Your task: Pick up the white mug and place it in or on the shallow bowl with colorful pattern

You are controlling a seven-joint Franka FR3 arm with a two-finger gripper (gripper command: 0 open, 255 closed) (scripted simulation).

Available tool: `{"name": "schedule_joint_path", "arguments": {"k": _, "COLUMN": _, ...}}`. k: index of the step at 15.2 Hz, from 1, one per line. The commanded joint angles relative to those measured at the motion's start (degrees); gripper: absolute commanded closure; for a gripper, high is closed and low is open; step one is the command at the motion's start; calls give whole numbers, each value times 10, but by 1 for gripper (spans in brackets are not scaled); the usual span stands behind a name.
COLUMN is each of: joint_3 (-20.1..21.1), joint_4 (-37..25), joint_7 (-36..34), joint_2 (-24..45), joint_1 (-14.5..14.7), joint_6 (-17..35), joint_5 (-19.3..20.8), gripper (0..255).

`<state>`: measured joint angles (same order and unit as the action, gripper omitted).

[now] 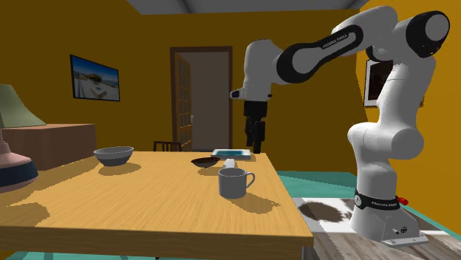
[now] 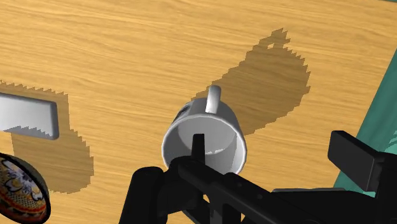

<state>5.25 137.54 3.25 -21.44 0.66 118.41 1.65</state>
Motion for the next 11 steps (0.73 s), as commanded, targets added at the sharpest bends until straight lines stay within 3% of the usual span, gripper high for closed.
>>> {"name": "schedule_joint_path", "arguments": {"k": 1, "joint_3": 1, "joint_4": -7, "joint_7": -4, "joint_2": 42, "joint_1": -2, "joint_6": 33, "joint_5": 2, "gripper": 0}}
{"name": "schedule_joint_path", "arguments": {"k": 7, "joint_3": 7, "joint_4": -51, "joint_7": -24, "joint_2": 168, "joint_1": -5, "joint_6": 110, "joint_5": 10, "gripper": 0}}
{"name": "schedule_joint_path", "arguments": {"k": 11, "joint_3": 6, "joint_4": -38, "joint_7": -27, "joint_2": 187, "joint_1": -6, "joint_6": 141, "joint_5": 14, "gripper": 0}}
